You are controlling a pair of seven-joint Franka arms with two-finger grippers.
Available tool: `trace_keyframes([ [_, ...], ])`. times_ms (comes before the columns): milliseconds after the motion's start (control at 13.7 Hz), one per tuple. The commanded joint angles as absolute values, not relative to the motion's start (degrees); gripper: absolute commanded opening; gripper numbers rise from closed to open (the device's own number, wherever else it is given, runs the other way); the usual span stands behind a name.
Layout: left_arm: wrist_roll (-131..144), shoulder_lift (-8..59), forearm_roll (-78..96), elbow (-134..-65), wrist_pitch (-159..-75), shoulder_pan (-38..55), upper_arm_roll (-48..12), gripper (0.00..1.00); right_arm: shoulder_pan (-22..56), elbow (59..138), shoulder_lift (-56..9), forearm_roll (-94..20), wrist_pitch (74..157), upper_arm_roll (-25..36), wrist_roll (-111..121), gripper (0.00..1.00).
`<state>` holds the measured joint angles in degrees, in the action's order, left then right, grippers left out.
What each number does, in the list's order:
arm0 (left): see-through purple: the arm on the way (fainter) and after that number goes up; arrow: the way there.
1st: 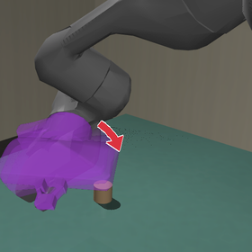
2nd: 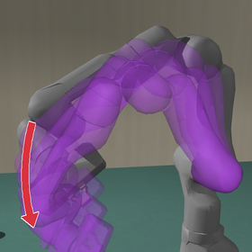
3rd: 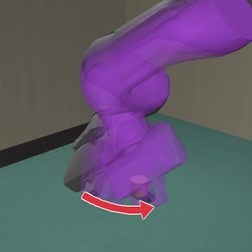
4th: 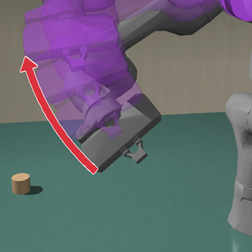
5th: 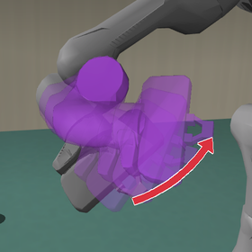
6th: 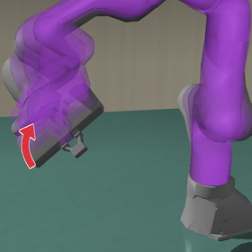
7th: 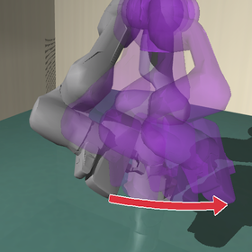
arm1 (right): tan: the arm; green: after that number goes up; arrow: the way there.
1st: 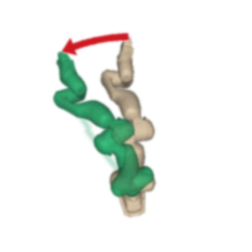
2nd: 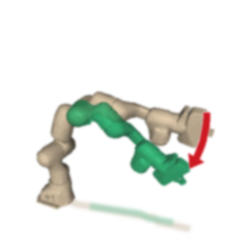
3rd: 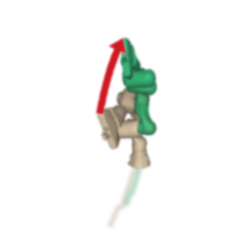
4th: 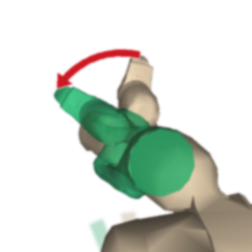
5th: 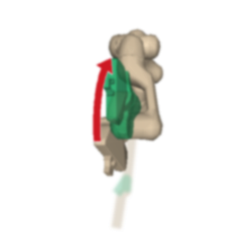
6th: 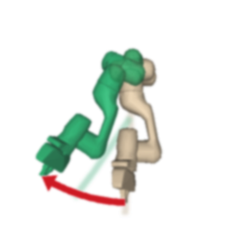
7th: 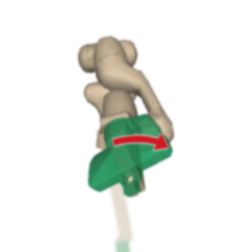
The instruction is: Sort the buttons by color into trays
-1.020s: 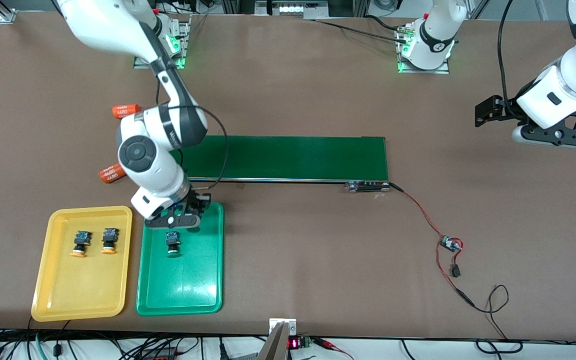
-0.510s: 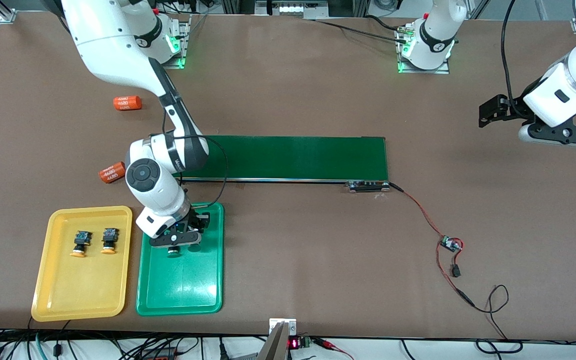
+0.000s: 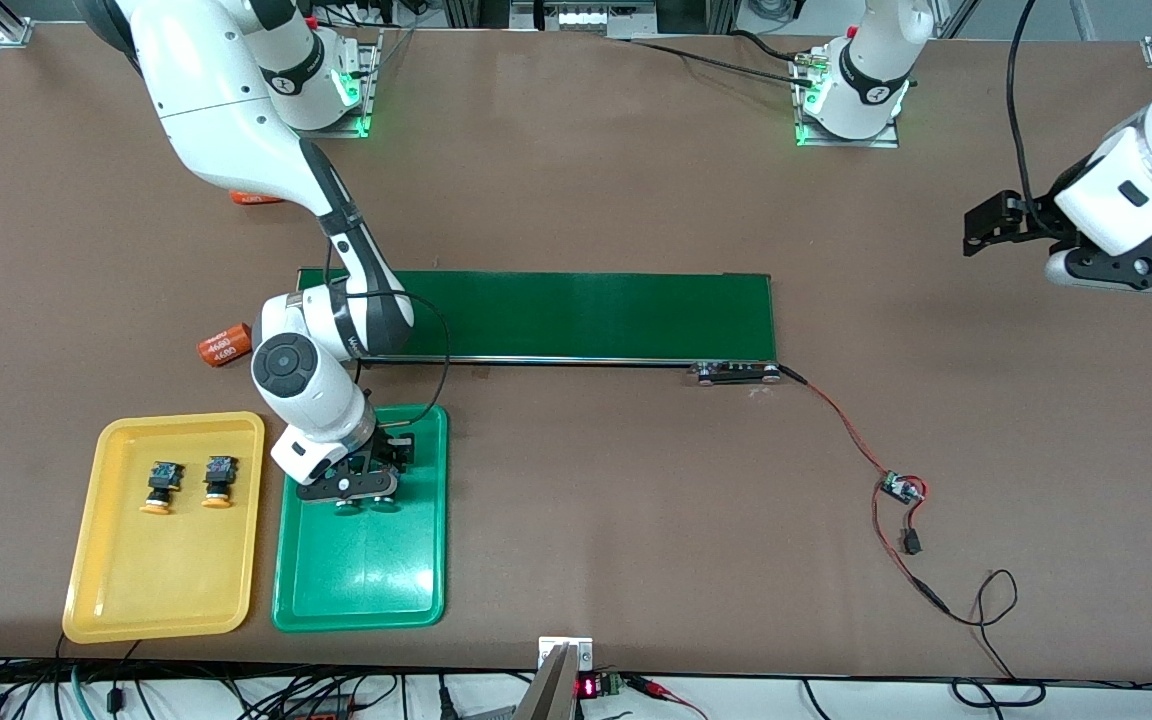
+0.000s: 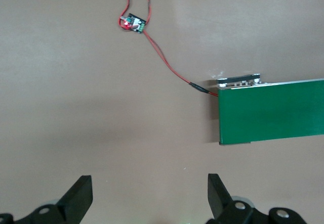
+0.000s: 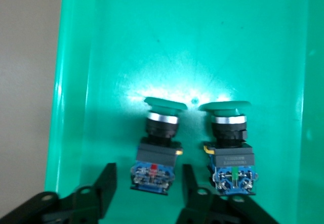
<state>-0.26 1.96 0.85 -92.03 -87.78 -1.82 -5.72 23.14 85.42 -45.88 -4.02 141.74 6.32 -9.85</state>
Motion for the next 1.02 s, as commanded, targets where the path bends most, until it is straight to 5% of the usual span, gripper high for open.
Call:
trace_keyframes([
  [0,-0.53,2.64,-0.62,-90.88,-87.19,-2.81,-5.98,1.00,22.59,84.55,-42.29,-5.80,136.08,5.80,-9.58,1.00],
  [364,0.00,2.55,-0.62,-90.88,-87.01,-2.72,-6.42,1.00,22.16,84.73,-28.59,-5.28,117.55,7.73,-9.67,1.00],
  [947,0.18,2.55,-0.62,-90.79,-87.01,-2.72,-6.50,1.00,5.12,84.55,-15.13,-5.18,101.36,7.73,-0.20,1.00],
])
